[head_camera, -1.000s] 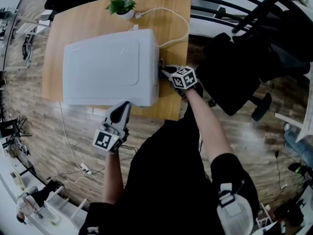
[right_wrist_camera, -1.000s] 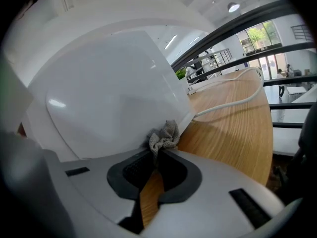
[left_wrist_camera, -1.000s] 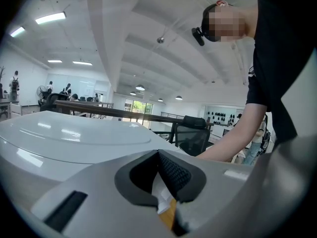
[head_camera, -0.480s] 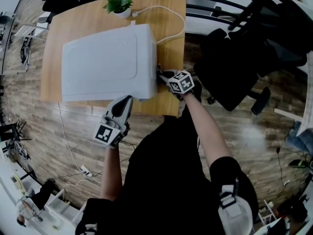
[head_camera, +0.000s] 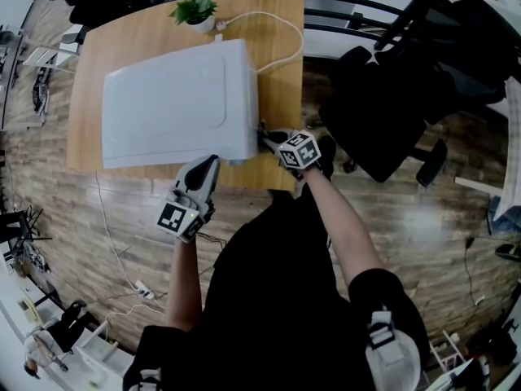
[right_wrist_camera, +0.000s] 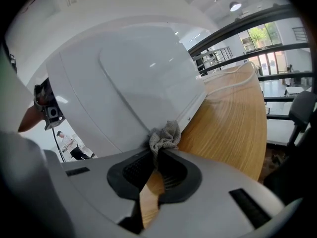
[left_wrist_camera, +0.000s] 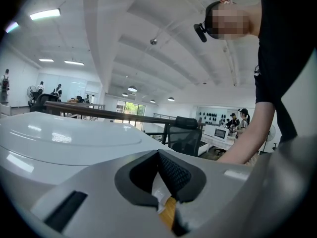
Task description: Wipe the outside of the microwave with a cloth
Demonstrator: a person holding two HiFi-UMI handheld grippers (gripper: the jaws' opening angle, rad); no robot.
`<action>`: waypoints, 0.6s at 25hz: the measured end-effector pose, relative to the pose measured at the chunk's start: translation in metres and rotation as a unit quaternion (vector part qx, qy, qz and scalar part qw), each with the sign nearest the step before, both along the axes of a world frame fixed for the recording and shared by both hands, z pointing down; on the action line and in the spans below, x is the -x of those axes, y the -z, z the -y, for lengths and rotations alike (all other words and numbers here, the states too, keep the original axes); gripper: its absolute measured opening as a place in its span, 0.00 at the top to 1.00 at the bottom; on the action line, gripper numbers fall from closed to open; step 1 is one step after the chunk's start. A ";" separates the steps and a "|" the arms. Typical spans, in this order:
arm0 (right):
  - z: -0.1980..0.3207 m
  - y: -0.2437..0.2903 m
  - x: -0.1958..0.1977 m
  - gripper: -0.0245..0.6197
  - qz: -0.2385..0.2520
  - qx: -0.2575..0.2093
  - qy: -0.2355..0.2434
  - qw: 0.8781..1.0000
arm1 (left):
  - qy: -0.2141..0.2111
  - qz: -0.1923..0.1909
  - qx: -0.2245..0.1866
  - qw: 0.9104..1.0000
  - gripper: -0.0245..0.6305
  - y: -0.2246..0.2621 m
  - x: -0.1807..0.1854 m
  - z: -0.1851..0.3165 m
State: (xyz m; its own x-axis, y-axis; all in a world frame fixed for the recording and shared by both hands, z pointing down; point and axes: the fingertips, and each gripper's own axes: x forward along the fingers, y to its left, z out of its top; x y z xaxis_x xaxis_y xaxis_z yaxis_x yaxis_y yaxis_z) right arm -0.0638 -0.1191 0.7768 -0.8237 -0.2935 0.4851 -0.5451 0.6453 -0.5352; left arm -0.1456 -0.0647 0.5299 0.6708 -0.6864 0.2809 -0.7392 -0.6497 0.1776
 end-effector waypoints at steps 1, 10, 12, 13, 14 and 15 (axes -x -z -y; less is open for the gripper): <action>-0.003 0.000 0.000 0.92 -0.001 0.000 0.000 1.000 | -0.001 -0.001 0.000 1.000 0.96 0.000 0.000 0.000; -0.038 -0.002 0.002 0.92 -0.015 0.000 0.011 1.000 | -0.004 -0.005 -0.002 1.000 0.96 0.000 0.000 0.000; -0.045 -0.002 0.001 0.92 -0.019 0.000 0.009 1.000 | -0.003 -0.006 -0.001 1.000 0.96 0.000 0.000 -0.001; -0.047 -0.003 0.001 0.92 -0.019 0.000 0.008 1.000 | -0.002 -0.006 0.000 1.000 0.96 0.000 0.000 -0.001; -0.049 -0.002 0.001 0.92 -0.020 0.000 0.008 1.000 | -0.002 -0.007 0.000 1.000 0.96 0.000 0.000 -0.001; -0.051 -0.003 0.001 0.92 -0.020 0.001 0.009 1.000 | -0.002 -0.007 0.000 1.000 0.96 0.001 -0.001 -0.001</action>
State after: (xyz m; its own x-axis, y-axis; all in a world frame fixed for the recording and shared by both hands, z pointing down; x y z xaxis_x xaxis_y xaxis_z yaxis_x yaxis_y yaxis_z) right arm -0.0650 -0.0678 0.7794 -0.8091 -0.2776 0.5180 -0.5539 0.6546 -0.5145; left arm -0.1450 -0.0634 0.5292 0.6775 -0.6838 0.2710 -0.7340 -0.6524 0.1887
